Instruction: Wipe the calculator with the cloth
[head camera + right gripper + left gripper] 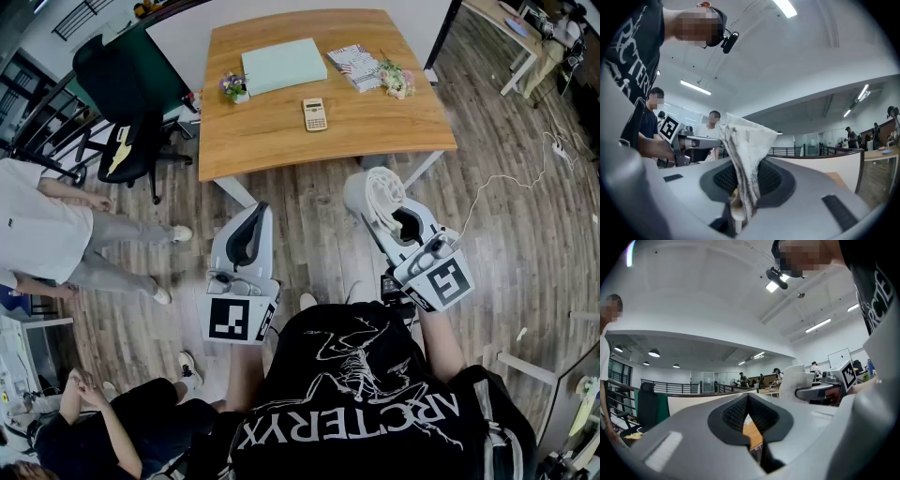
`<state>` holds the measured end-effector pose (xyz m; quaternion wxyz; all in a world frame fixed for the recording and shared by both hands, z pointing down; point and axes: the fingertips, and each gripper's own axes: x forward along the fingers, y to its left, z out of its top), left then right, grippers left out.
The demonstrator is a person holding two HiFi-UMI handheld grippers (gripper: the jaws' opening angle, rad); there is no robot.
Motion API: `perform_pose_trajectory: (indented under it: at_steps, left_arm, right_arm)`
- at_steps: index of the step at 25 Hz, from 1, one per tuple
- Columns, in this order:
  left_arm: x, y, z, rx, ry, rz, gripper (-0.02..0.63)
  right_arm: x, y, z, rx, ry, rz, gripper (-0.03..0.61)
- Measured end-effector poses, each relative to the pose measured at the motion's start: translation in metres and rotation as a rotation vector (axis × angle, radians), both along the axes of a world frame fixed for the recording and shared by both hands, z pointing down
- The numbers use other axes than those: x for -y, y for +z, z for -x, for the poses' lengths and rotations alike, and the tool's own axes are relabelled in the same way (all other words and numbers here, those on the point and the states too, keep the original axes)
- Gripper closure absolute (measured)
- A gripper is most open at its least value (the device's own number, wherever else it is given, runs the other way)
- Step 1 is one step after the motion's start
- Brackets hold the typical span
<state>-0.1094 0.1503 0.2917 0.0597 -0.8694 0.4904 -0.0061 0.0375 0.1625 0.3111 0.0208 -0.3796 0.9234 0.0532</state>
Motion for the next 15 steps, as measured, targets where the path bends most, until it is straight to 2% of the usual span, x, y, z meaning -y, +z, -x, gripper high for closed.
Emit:
perform_pose_trajectory:
  at_steps: [15]
  left_arm:
    - [0.0019, -0.0035, -0.0017, 0.023, -0.003, -0.010, 0.604]
  right_arm:
    - [0.0010, -0.0020, -0.0084, 0.034, 0.029, -0.007, 0.489]
